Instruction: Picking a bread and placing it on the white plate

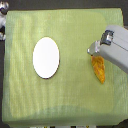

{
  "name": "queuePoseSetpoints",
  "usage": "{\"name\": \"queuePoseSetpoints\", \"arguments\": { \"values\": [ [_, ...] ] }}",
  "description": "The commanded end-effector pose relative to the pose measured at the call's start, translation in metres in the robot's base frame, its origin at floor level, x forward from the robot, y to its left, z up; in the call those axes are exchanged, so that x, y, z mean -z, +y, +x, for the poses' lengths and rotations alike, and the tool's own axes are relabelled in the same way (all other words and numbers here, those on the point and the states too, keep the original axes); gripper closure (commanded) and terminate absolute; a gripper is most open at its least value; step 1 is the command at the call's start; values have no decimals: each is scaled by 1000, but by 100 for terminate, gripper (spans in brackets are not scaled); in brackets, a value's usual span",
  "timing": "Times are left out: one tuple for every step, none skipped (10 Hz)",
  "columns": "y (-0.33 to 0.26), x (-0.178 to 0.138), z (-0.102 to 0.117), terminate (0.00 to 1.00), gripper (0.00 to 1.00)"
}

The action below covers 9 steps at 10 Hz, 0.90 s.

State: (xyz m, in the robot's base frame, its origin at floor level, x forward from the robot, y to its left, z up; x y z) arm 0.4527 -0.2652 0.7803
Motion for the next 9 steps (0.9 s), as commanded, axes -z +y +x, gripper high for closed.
{"name": "queuePoseSetpoints", "arguments": {
  "values": [
    [-21, 48, 7, 0, 0],
    [-21, 56, 9, 0, 0],
    [-19, 60, 12, 0, 0],
    [-23, 65, 18, 0, 0],
    [-24, 66, 20, 0, 0],
    [-24, 68, 20, 0, 0],
    [-22, 68, 17, 0, 0],
    [-24, 65, 15, 0, 0],
    [-24, 59, 18, 0, 100]
  ]
}}
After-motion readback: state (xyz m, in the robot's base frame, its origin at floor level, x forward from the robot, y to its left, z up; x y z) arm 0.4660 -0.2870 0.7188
